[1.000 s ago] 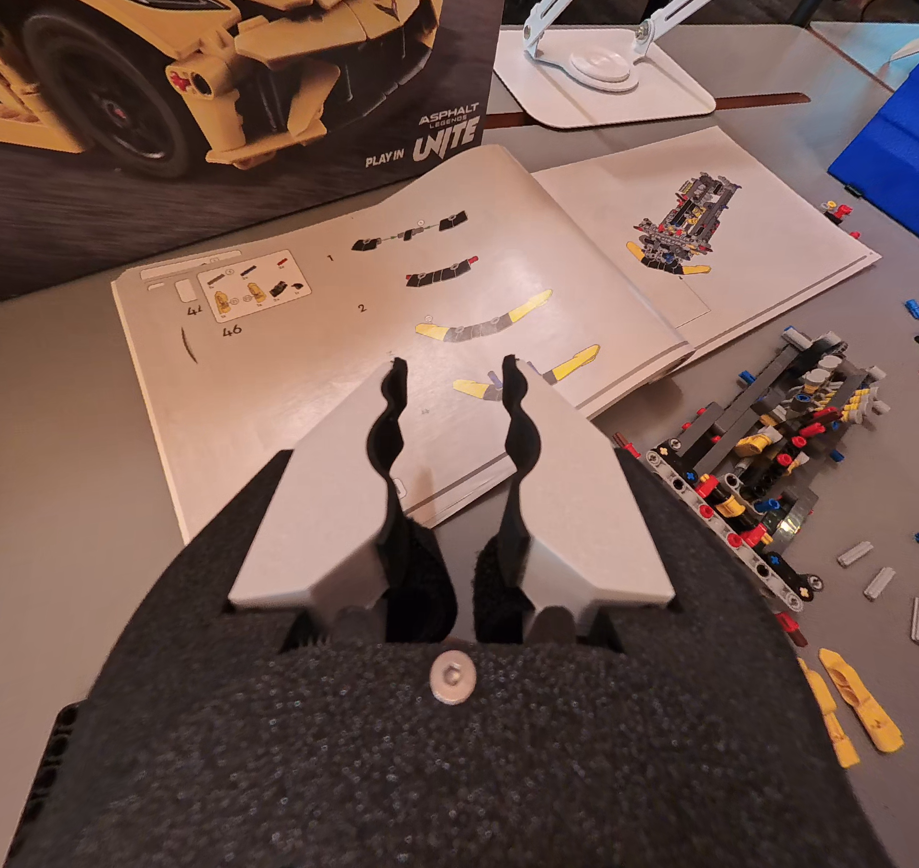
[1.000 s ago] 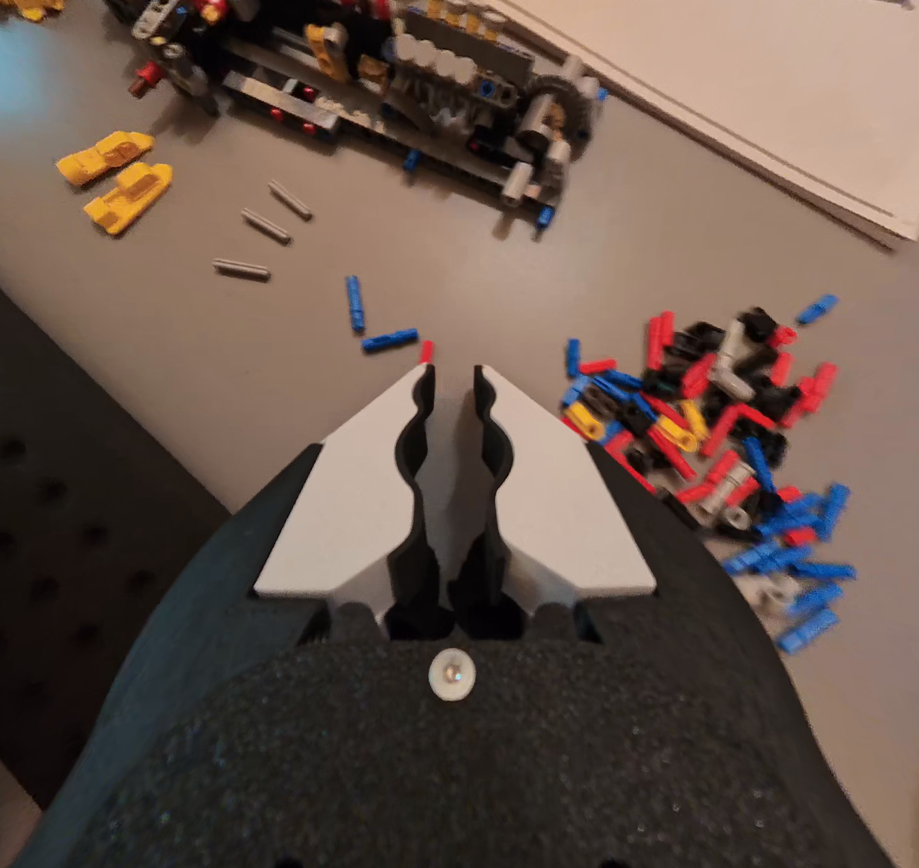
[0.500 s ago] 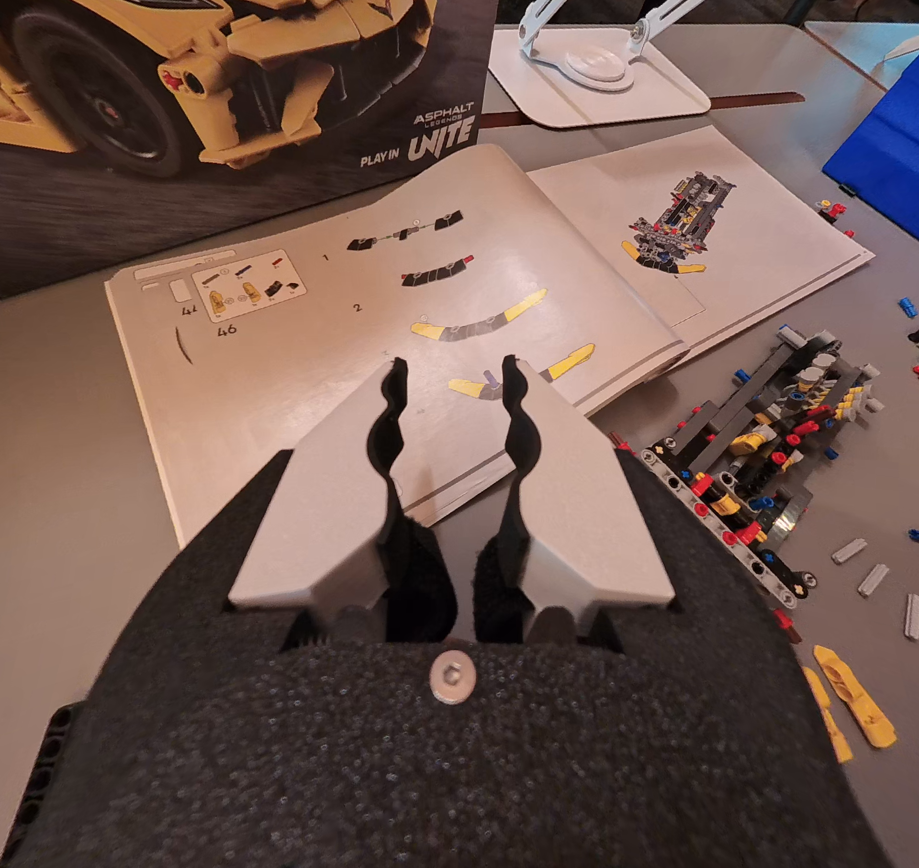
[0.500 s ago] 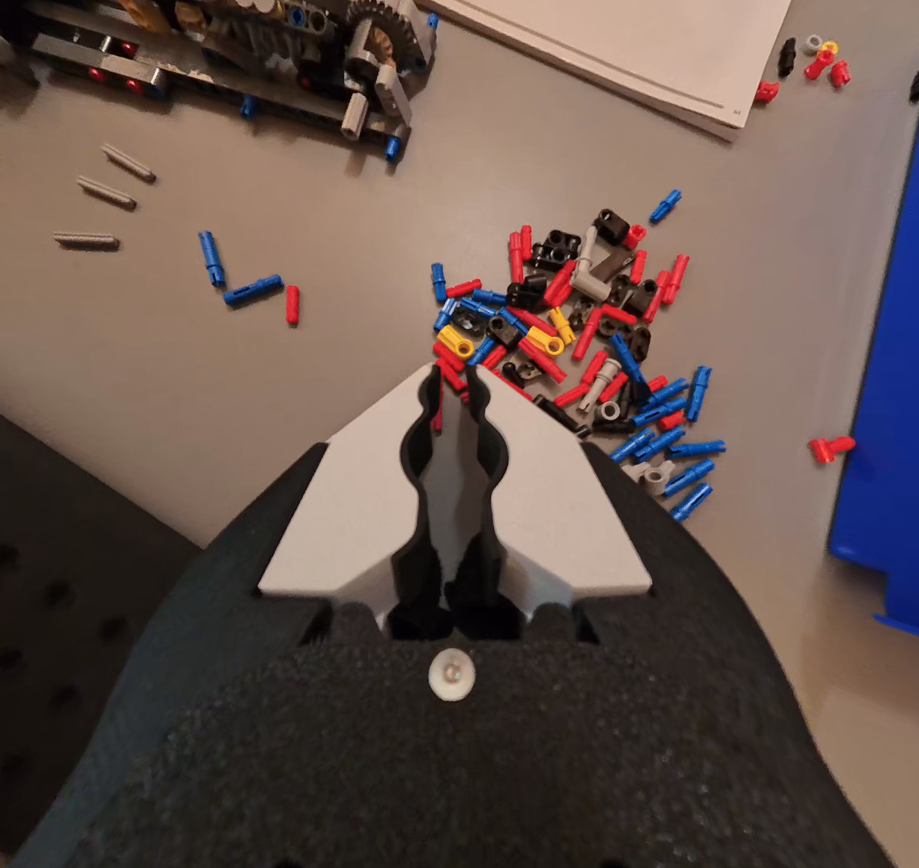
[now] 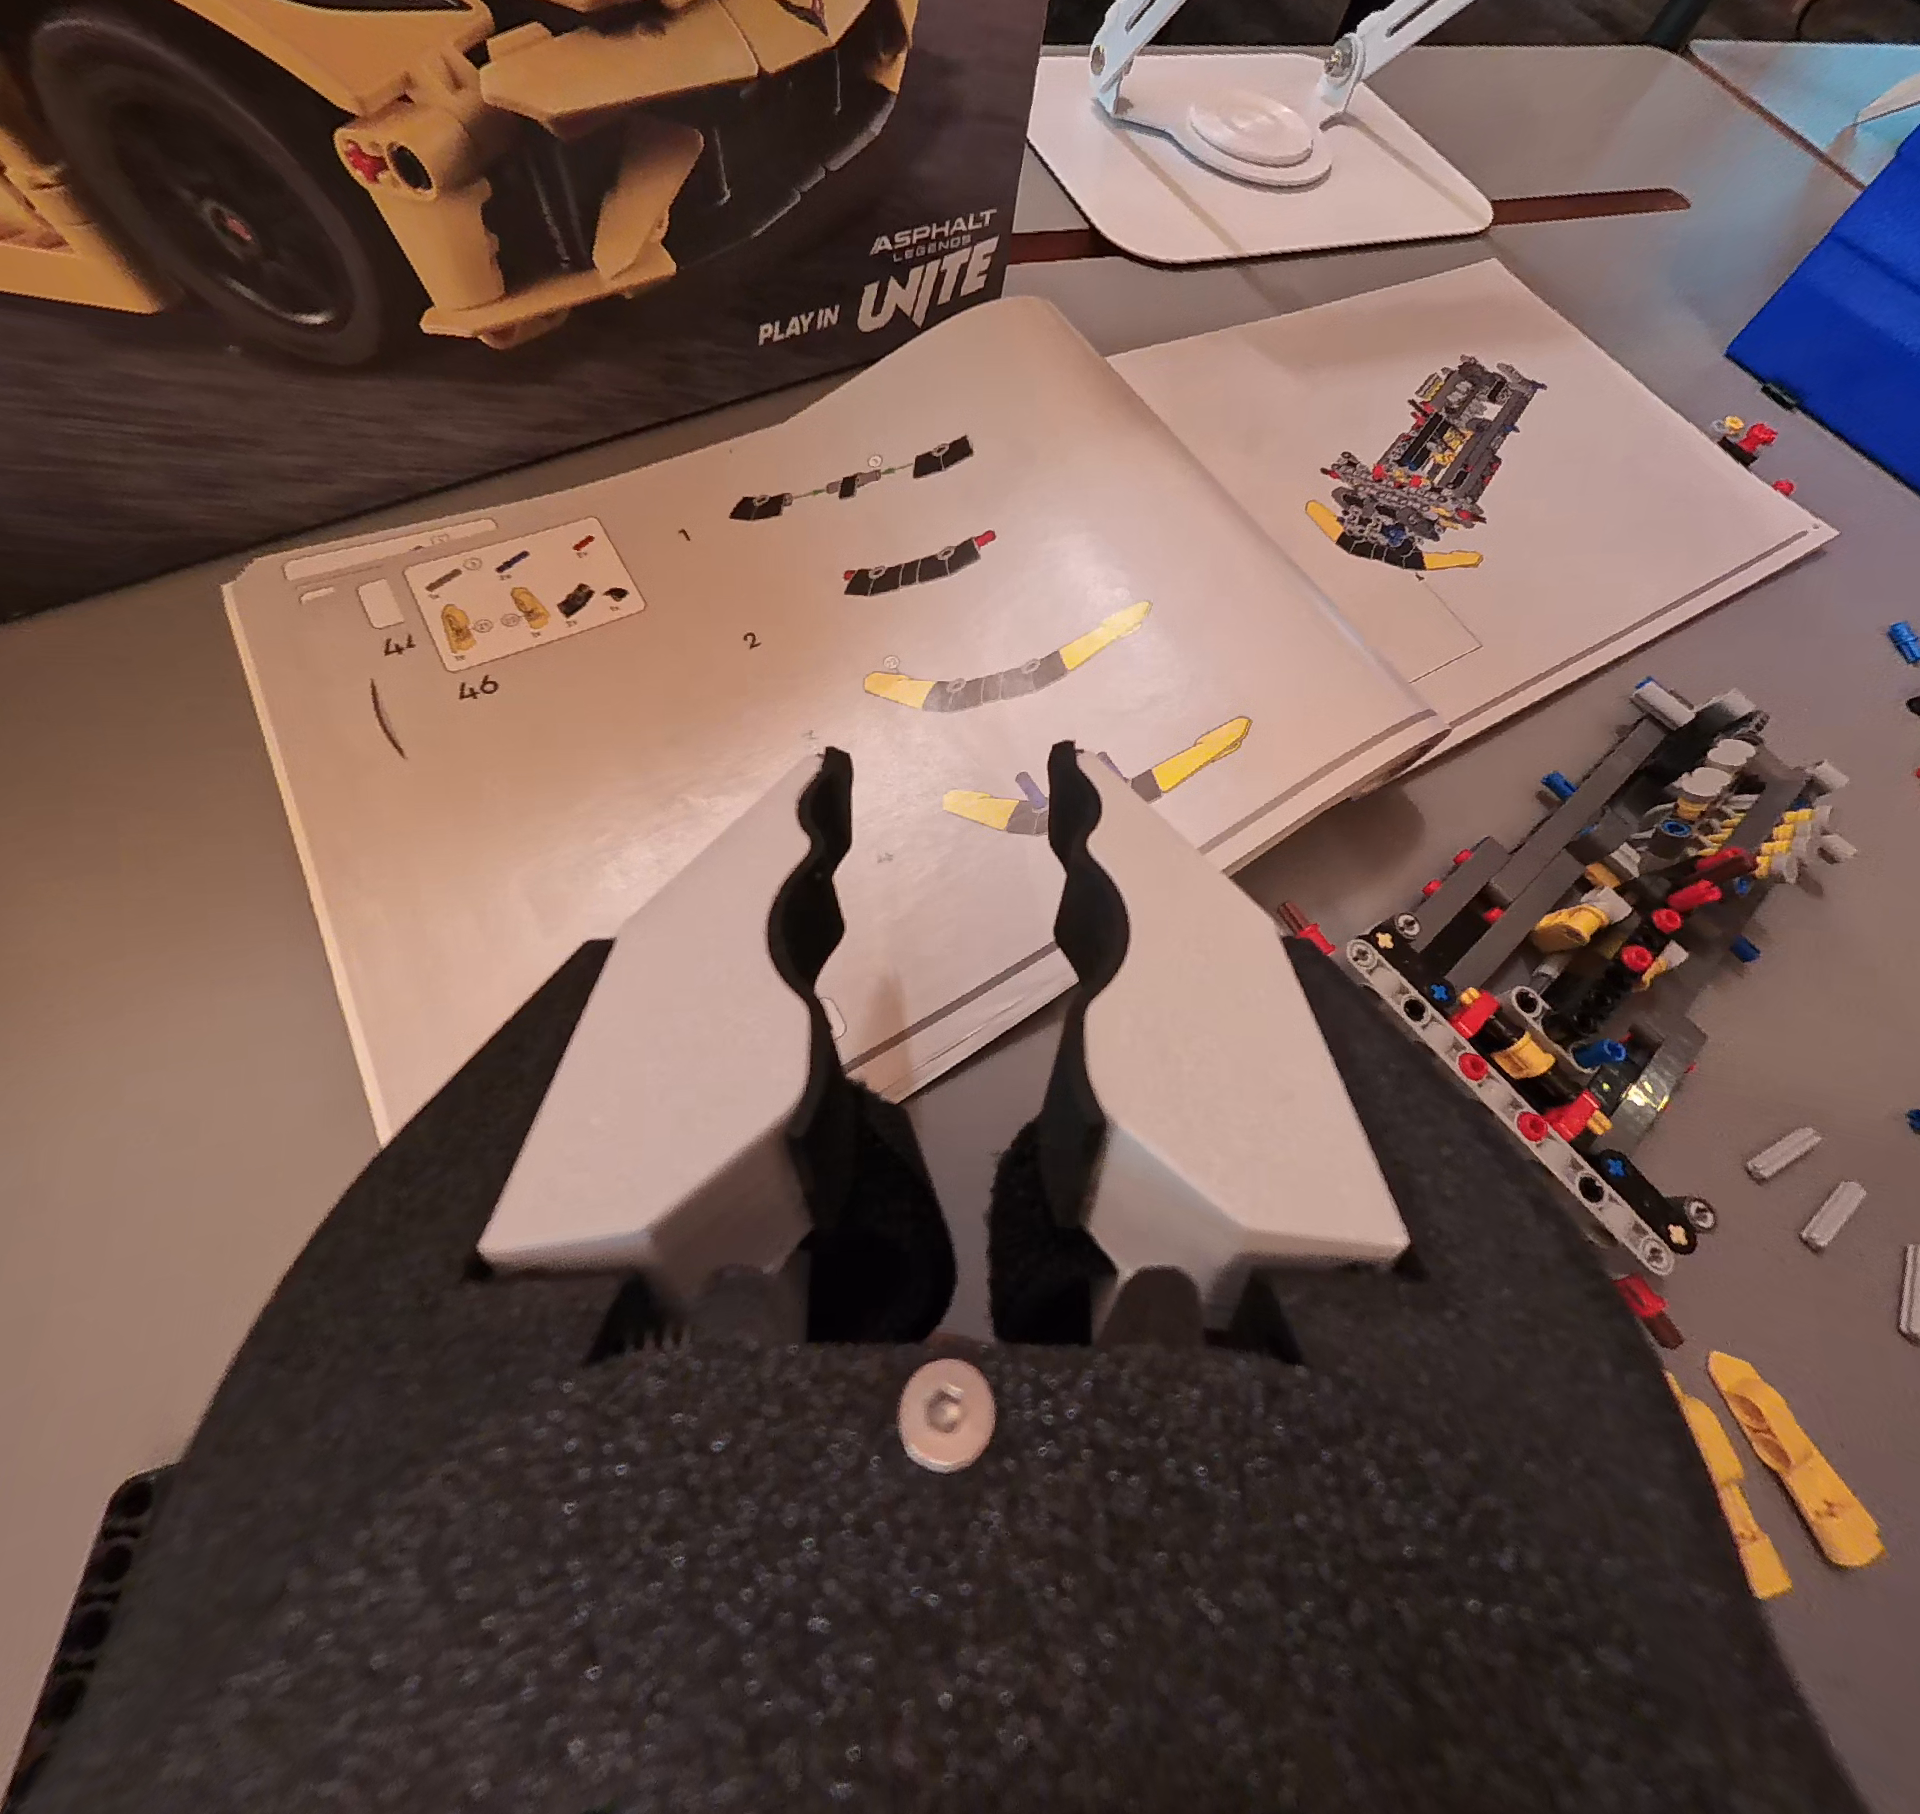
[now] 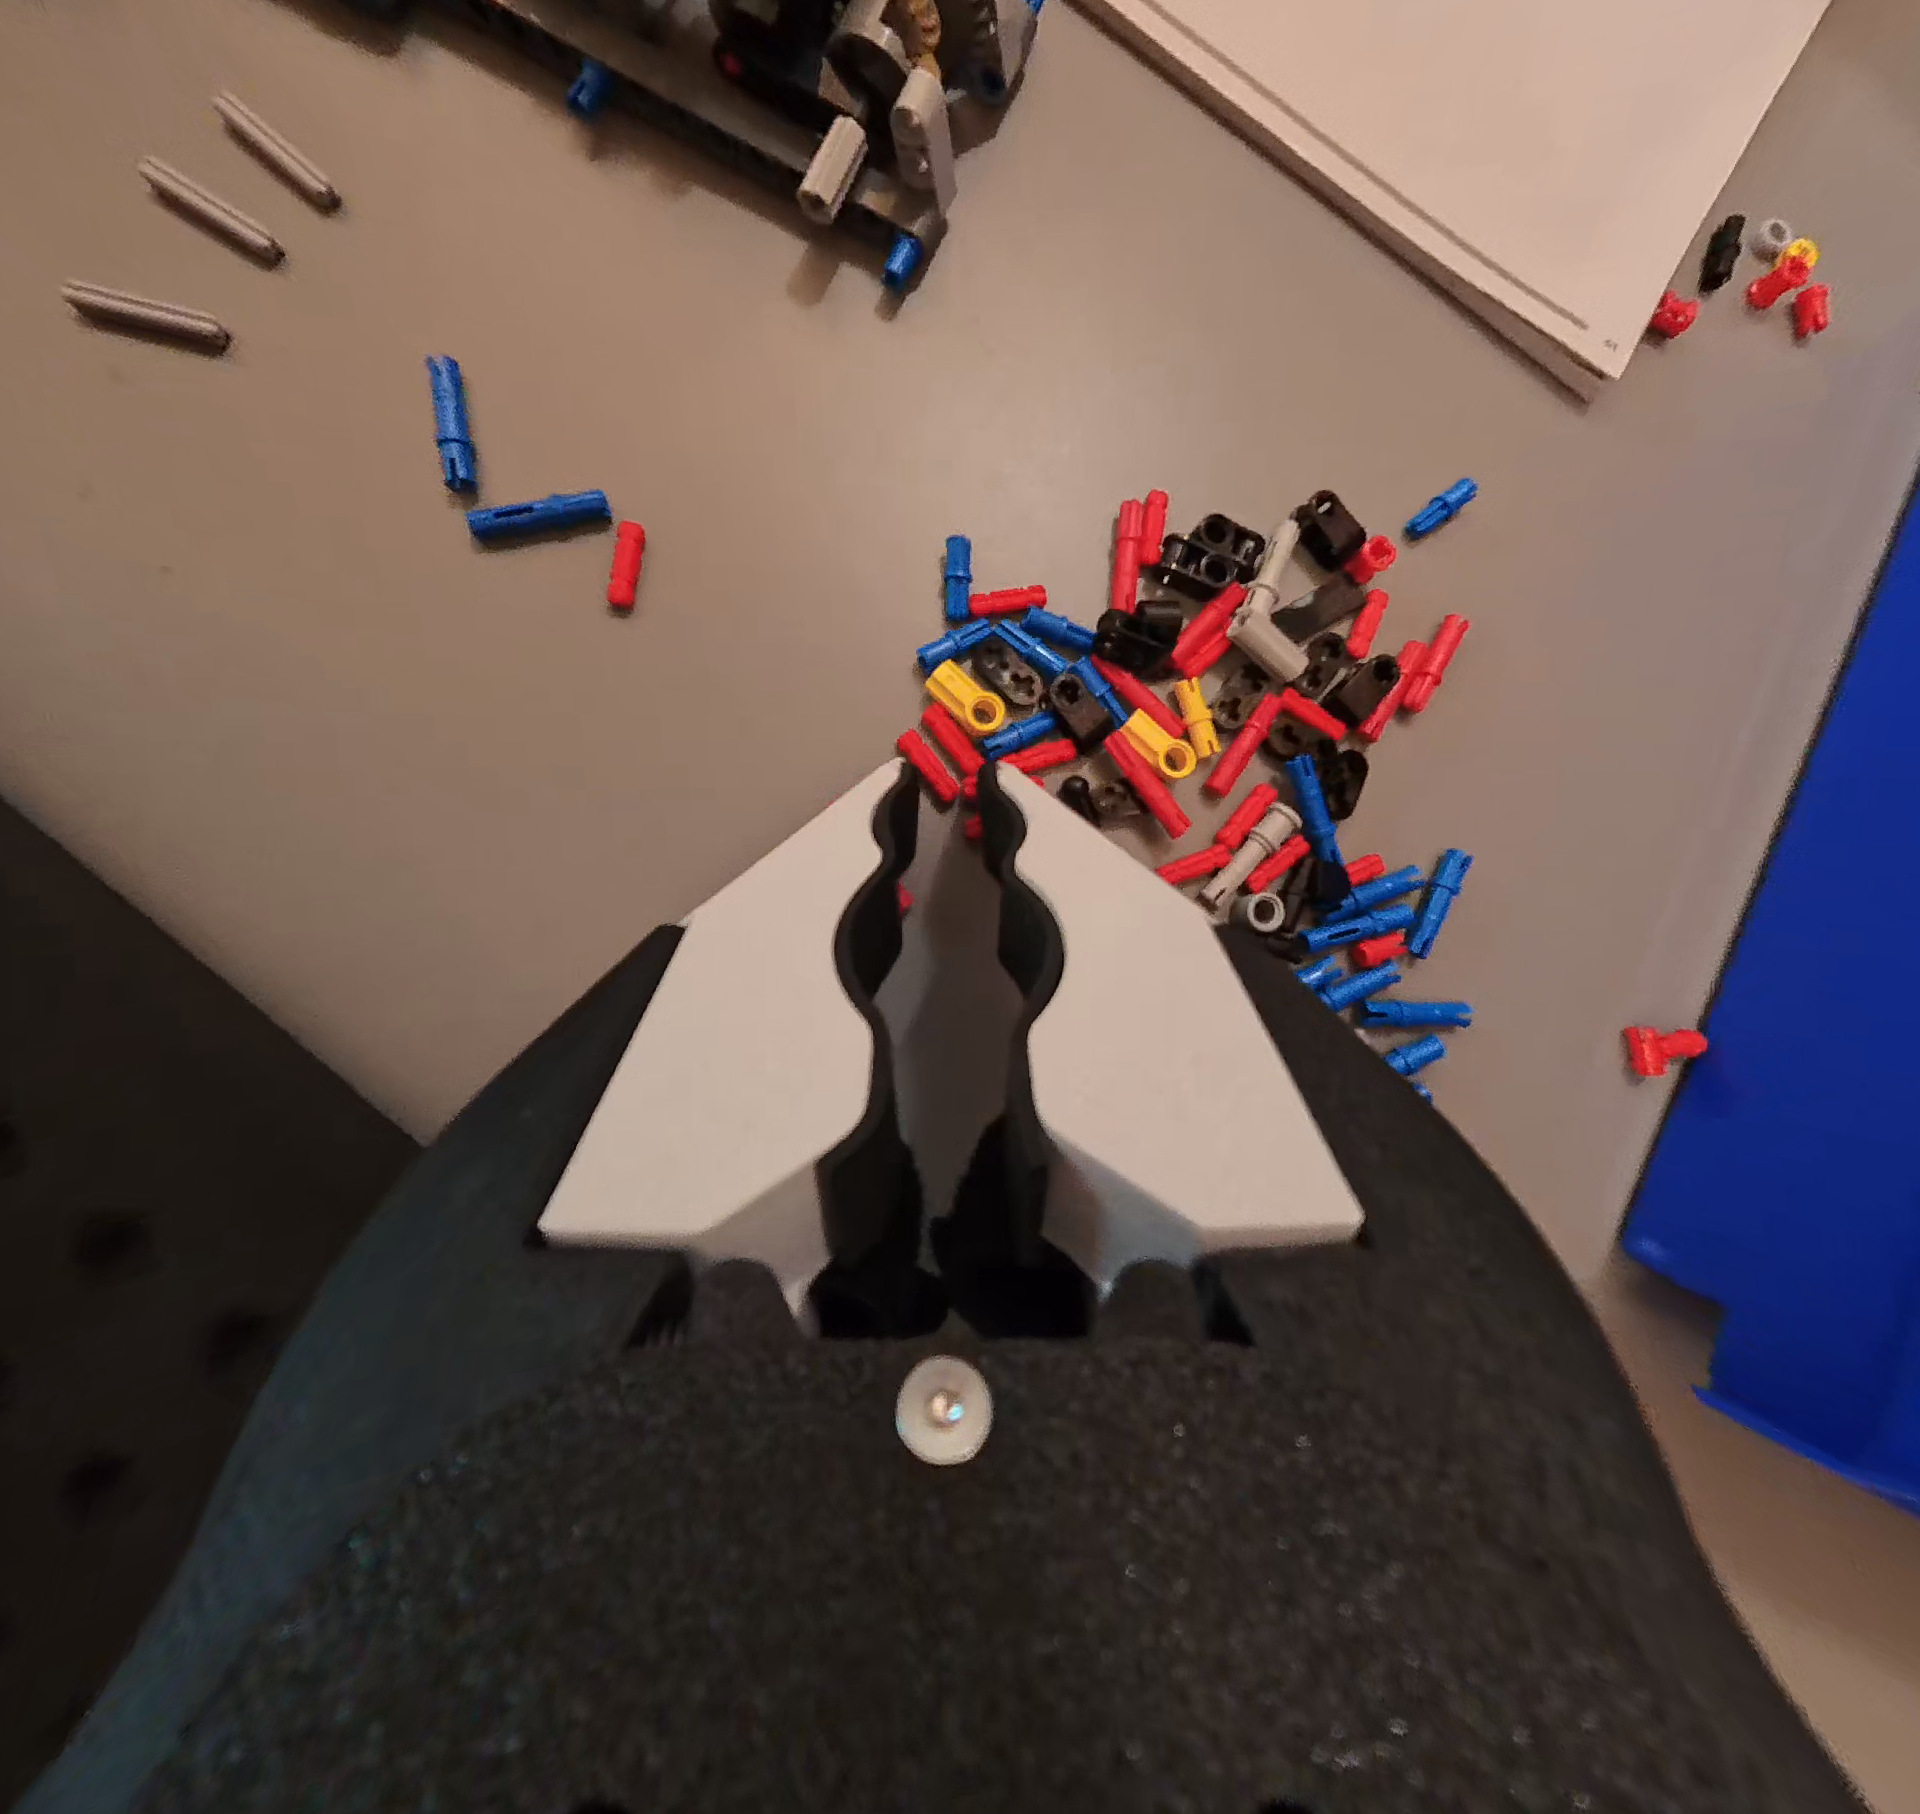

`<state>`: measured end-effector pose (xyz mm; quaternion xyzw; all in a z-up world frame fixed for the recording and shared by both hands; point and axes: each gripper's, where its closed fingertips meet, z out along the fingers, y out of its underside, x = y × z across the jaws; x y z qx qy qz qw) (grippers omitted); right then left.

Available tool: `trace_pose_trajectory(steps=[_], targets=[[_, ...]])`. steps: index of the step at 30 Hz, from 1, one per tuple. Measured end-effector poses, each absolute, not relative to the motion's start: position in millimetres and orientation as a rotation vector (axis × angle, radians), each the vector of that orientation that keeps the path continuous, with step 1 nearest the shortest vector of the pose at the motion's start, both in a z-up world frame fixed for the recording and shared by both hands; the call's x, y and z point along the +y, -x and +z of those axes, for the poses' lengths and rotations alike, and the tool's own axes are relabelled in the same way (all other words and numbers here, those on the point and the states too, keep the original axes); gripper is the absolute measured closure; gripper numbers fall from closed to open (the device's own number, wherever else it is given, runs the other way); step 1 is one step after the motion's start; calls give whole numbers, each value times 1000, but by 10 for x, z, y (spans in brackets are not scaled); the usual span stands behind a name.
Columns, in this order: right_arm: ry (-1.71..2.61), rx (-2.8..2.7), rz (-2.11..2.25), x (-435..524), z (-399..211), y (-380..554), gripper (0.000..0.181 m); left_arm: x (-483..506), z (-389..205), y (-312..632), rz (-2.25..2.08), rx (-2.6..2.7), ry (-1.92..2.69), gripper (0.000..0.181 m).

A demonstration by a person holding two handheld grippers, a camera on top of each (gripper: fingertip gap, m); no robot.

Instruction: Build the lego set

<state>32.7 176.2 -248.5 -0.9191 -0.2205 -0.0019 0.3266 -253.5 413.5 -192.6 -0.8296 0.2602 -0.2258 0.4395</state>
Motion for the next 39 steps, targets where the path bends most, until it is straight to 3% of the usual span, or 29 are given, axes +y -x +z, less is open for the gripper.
trace_pose_trajectory(steps=[14, 20, 30, 39], targets=[[2424, -663, -31, 1746, -2511, -259, 178, 4126, -1925, 2526, -565, 651, 2060, 145], [2351, -614, 253, 1822, -2351, 202, 178, 4129, -1924, 2529, -559, 652, 2059, 145], [2413, -619, 225, 1826, -2513, 256, 178, 4117, -1911, 2520, -568, 653, 2055, 145], [2203, -447, 217, 2166, -2209, 130, 168, 4151, -1937, 2558, -550, 644, 2063, 145]])
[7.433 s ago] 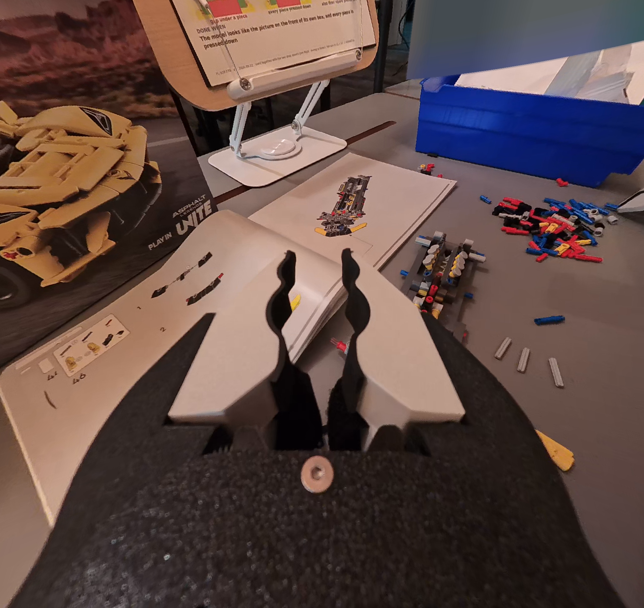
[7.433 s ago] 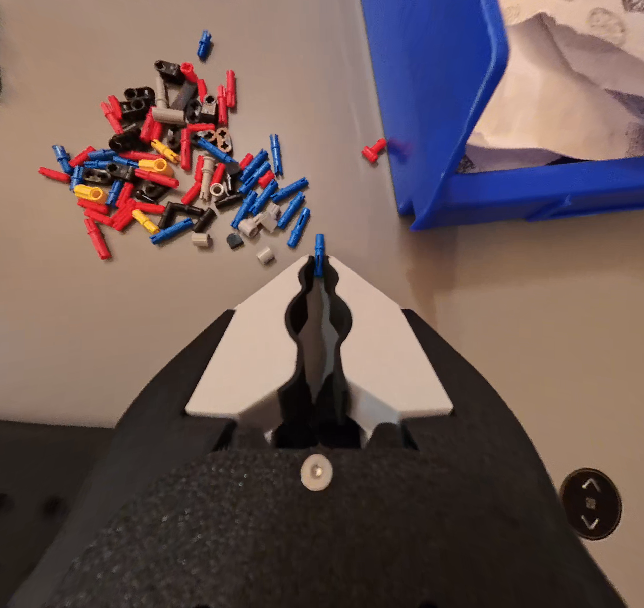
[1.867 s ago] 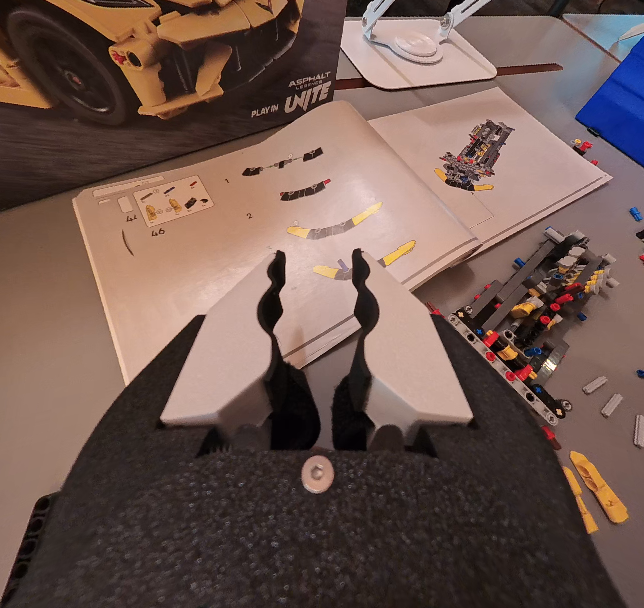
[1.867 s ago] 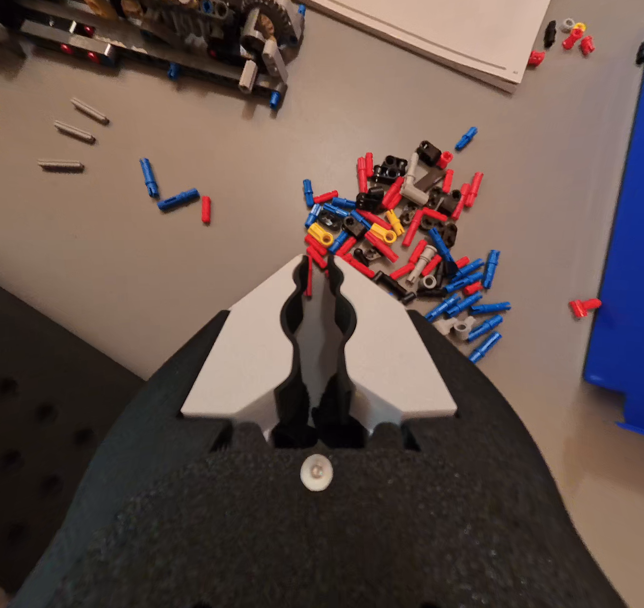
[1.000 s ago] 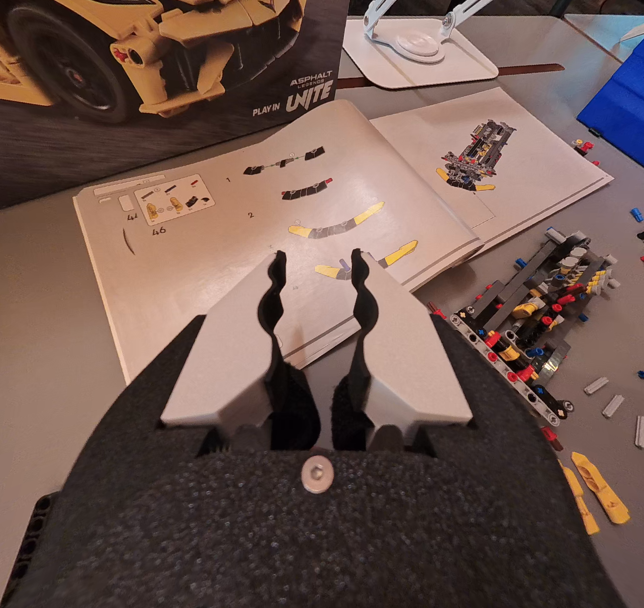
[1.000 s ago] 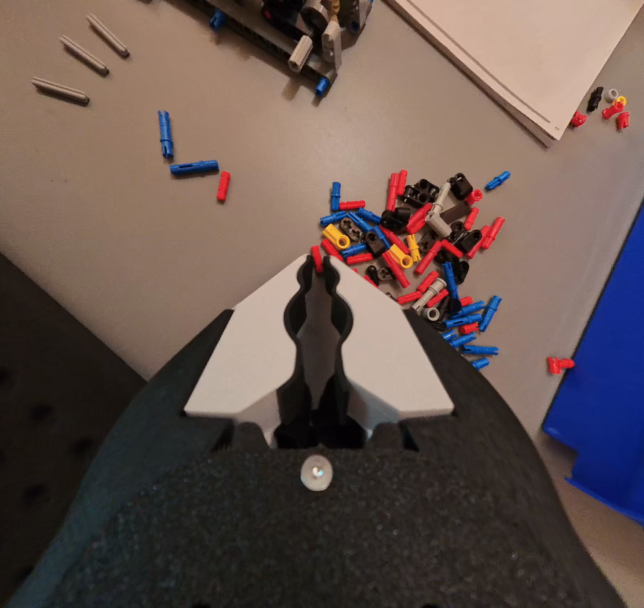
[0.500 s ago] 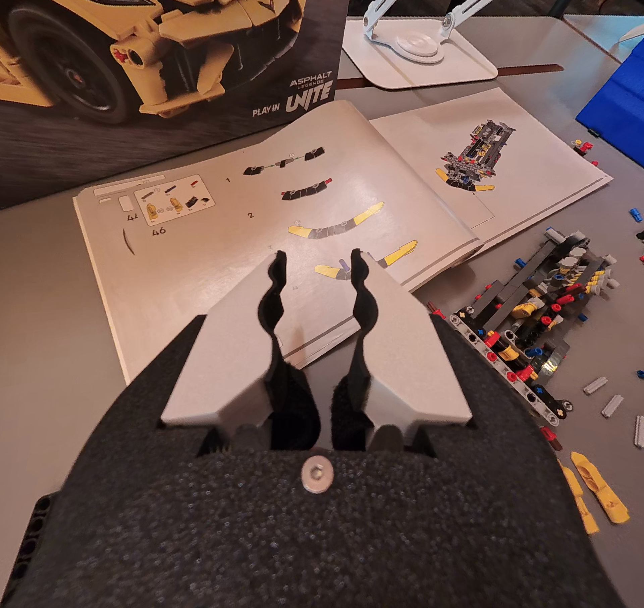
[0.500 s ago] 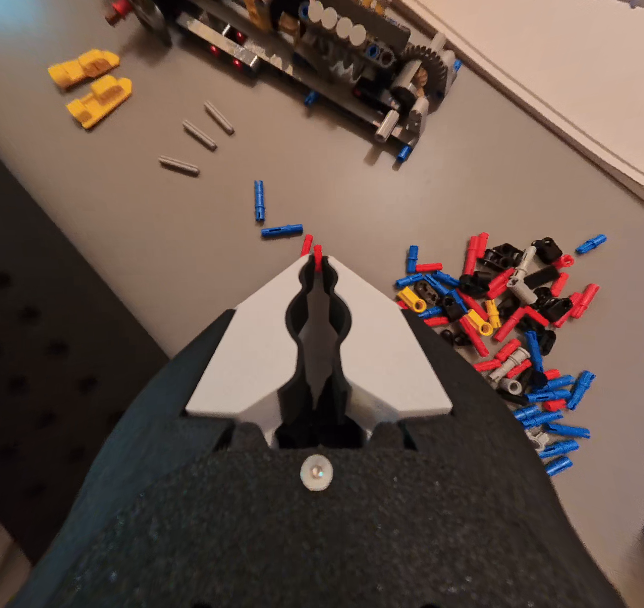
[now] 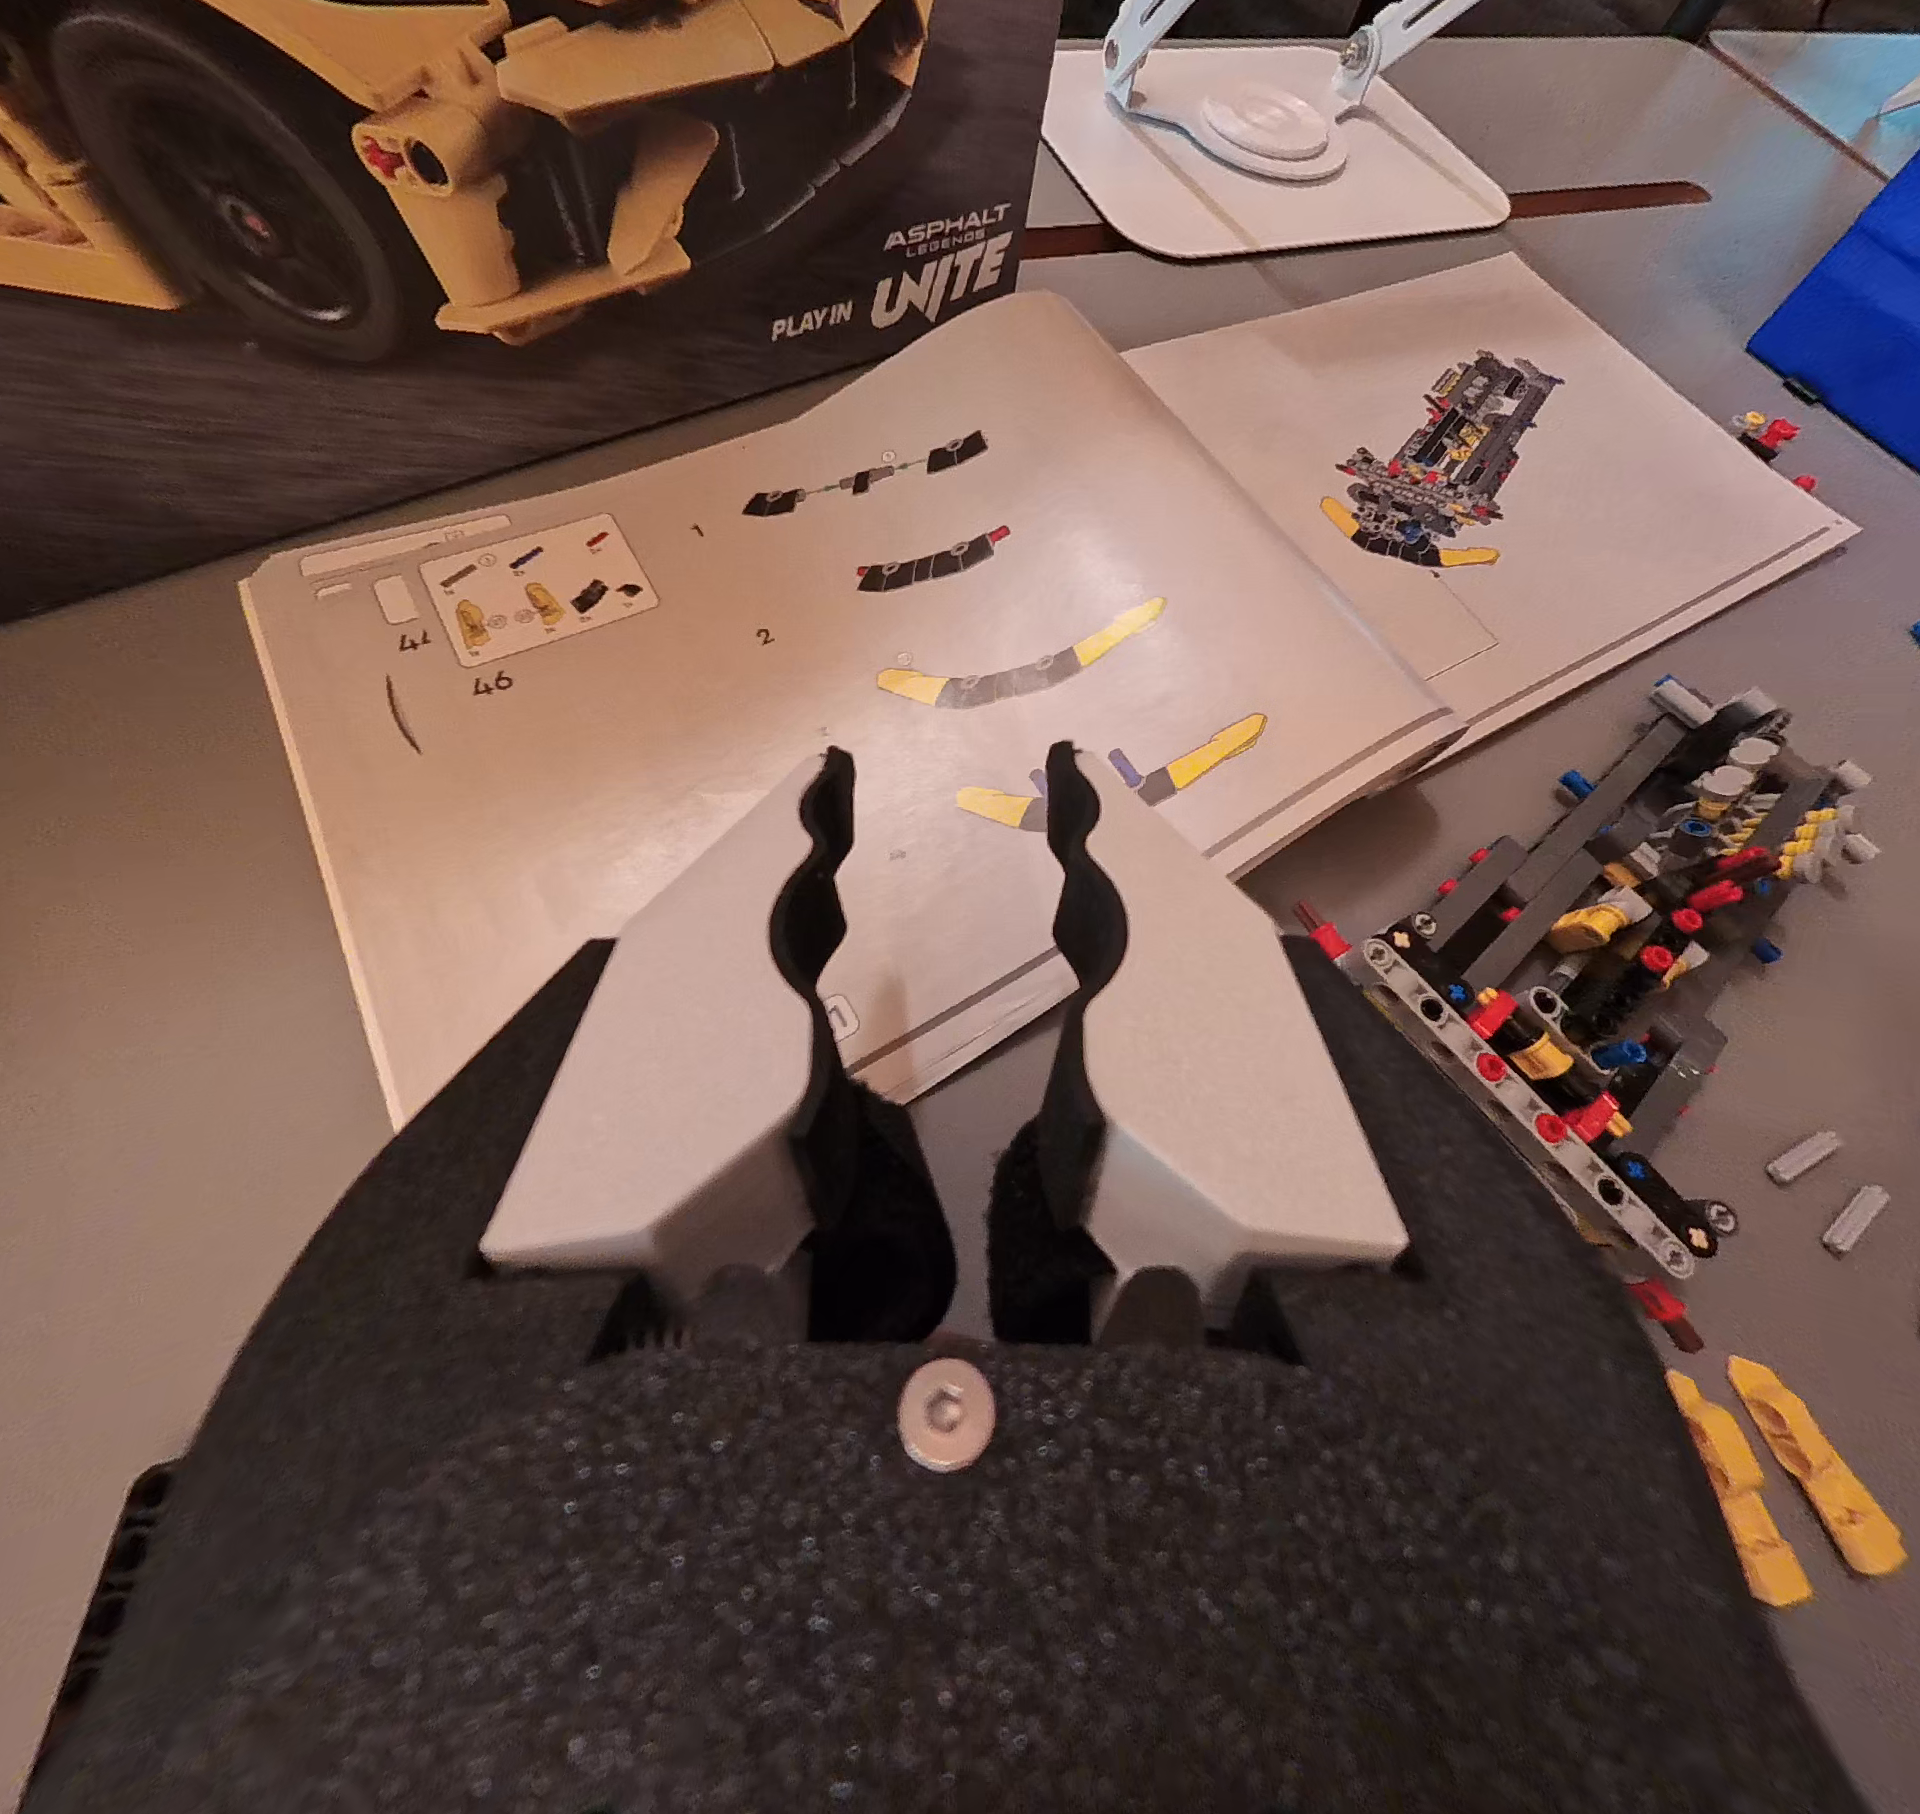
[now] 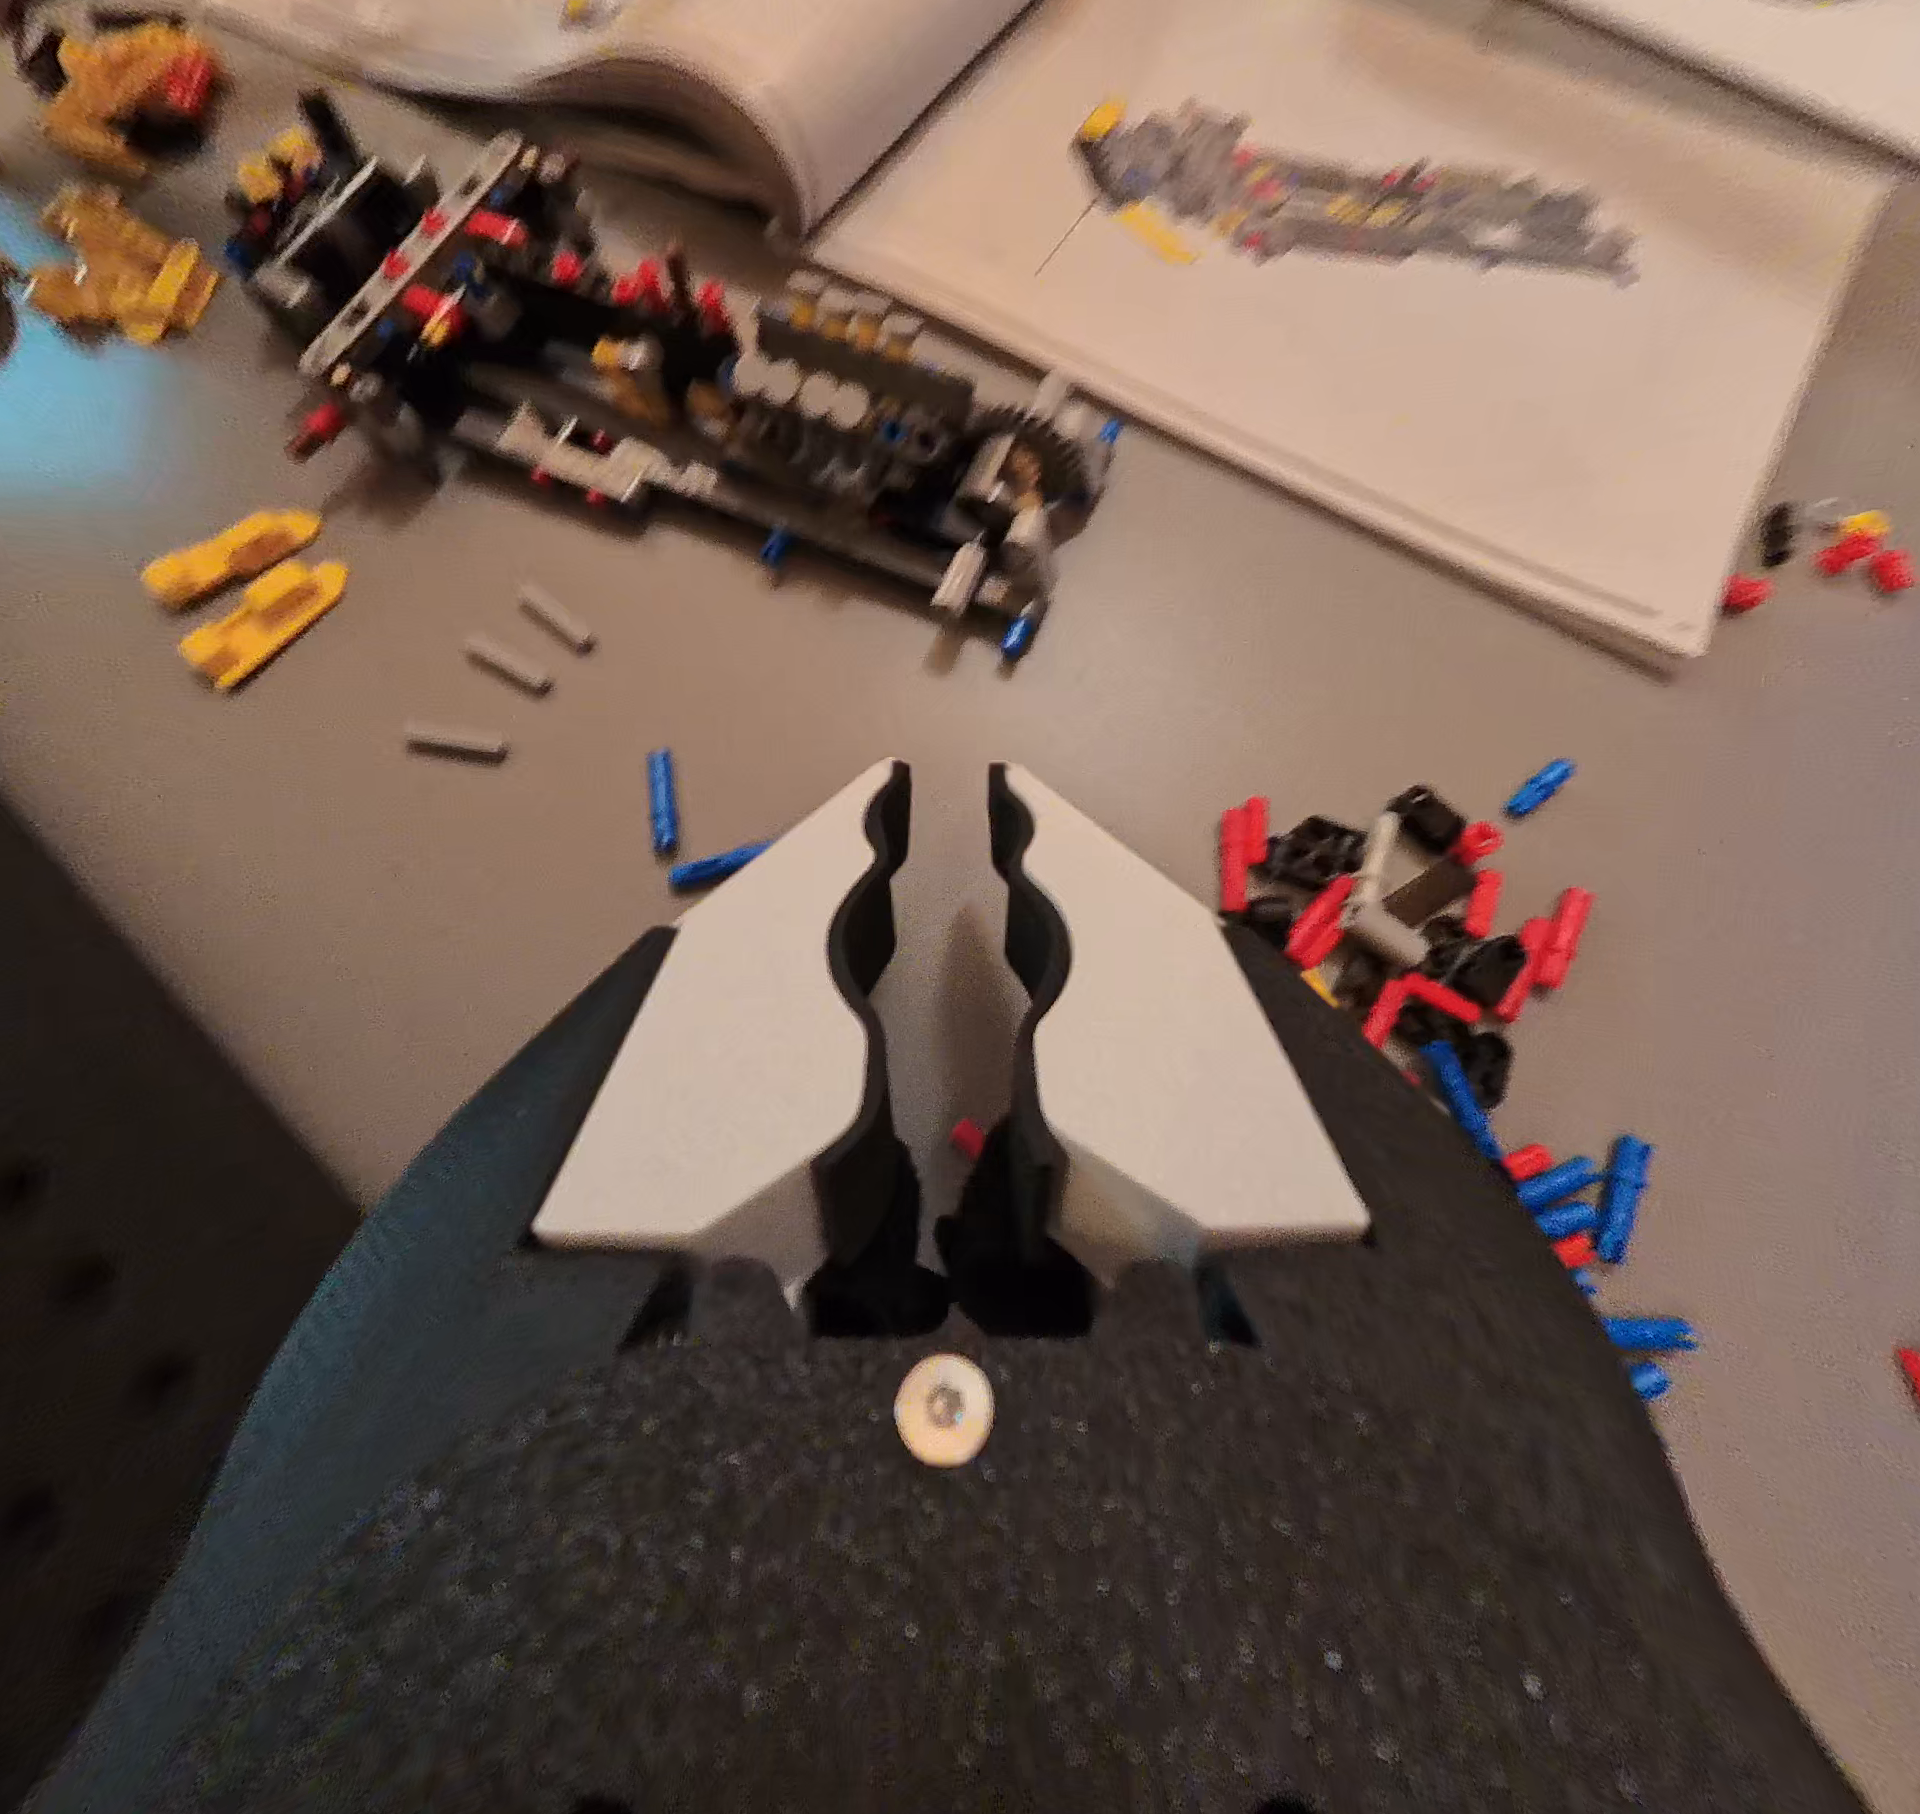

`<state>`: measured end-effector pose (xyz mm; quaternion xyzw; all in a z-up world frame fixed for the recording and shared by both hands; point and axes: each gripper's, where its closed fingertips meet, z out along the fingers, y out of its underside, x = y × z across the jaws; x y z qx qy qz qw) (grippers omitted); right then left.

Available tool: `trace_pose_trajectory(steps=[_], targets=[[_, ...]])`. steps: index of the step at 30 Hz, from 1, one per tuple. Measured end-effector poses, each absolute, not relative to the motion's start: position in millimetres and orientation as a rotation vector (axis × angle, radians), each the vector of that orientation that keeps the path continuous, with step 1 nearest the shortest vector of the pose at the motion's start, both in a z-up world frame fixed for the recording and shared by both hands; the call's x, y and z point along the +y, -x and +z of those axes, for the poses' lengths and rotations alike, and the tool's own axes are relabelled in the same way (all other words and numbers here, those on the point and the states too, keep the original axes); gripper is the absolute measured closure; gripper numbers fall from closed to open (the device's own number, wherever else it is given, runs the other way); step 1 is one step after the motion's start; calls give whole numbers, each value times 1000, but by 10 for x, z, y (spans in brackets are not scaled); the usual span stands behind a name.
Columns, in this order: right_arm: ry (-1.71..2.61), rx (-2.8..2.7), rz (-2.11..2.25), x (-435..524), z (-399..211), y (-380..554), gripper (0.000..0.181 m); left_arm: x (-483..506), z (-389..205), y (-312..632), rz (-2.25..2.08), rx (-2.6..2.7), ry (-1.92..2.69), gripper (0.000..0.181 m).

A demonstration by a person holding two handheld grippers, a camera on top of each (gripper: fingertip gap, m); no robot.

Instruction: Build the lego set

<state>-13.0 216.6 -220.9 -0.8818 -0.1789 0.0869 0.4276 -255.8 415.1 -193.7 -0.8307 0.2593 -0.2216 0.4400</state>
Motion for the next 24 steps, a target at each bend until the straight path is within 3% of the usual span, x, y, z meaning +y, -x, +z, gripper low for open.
trace_pose_trajectory(steps=[11, 24], targets=[[1916, -330, 30, 2867, -1742, -16, 167, 4142, -1929, 2547, -569, 642, 2062, 145], [1928, -312, 49, 2858, -1833, -62, 170, 4259, -1951, 2670, -476, 638, 2055, 145]])
